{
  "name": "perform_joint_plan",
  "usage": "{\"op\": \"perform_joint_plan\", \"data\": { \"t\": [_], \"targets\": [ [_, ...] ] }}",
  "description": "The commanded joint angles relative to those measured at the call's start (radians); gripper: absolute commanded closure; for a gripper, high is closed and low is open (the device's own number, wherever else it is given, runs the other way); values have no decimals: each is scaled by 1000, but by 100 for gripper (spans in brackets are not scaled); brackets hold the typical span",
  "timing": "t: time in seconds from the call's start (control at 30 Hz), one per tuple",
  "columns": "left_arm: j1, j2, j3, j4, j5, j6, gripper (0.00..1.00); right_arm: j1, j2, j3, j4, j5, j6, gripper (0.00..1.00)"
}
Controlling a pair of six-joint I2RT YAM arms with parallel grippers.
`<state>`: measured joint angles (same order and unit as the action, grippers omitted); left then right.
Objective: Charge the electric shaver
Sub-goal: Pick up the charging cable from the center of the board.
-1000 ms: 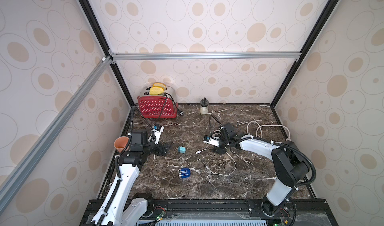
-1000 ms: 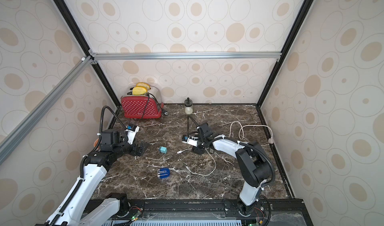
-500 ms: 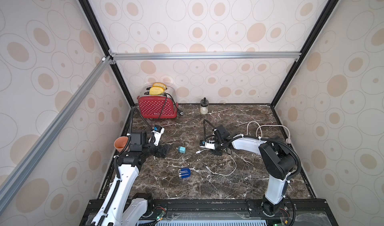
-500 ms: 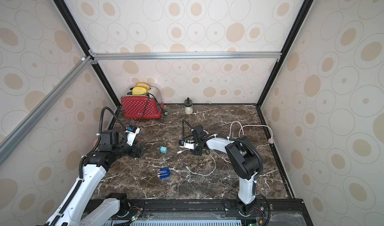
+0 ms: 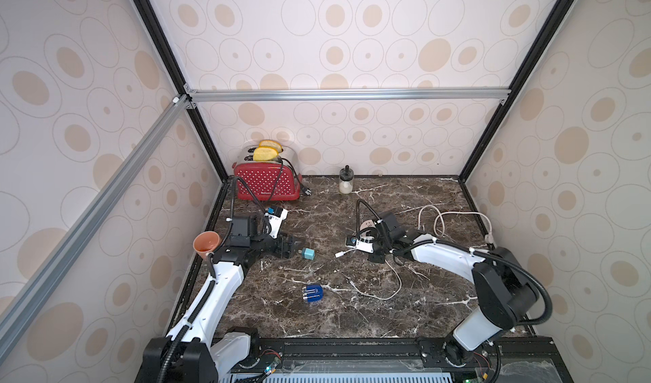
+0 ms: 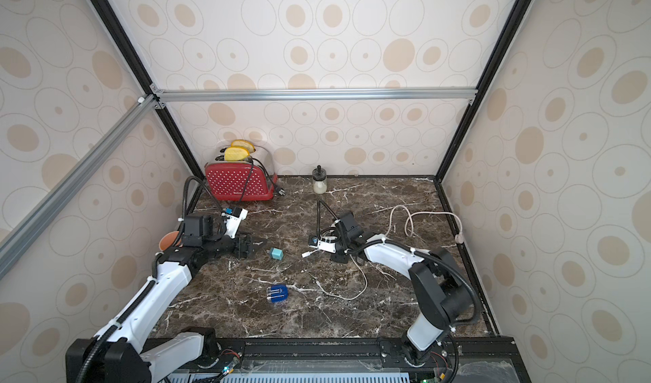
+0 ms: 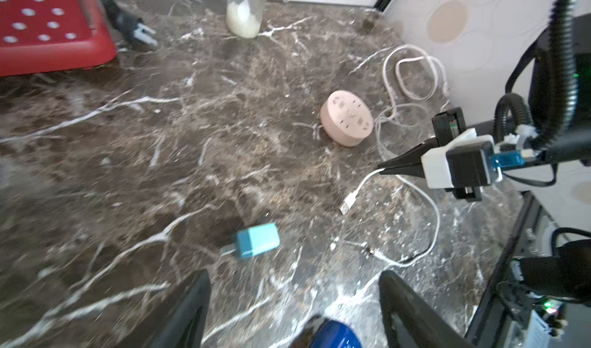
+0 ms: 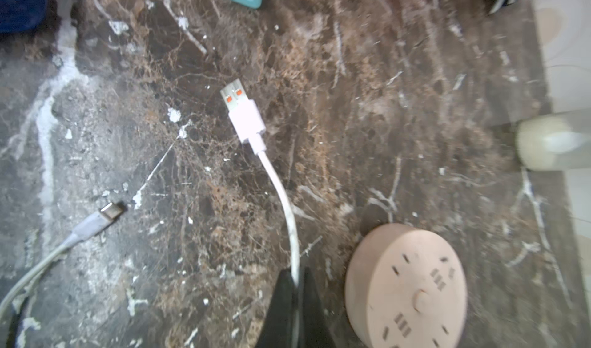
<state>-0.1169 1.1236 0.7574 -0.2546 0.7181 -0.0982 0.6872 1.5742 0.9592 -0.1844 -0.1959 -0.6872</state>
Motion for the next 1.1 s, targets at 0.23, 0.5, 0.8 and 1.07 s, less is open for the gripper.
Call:
{"op": "perform_joint_plan", "data": {
  "t": [0.23, 0.5, 0.8, 1.07],
  "targets": [
    [-171, 284, 71, 334, 201, -220, 16, -64, -256, -169, 120, -11, 59, 100],
    [-259, 468, 195, 408, 237, -257, 17, -102, -321, -203, 181, -60, 105, 100],
    [-290, 544, 258, 434, 311, -287, 28, -105, -279, -210, 275, -67, 174, 100],
    [-314, 561, 275, 440, 316, -285, 37, -105, -245, -200, 313, -104, 213, 100]
  ]
}}
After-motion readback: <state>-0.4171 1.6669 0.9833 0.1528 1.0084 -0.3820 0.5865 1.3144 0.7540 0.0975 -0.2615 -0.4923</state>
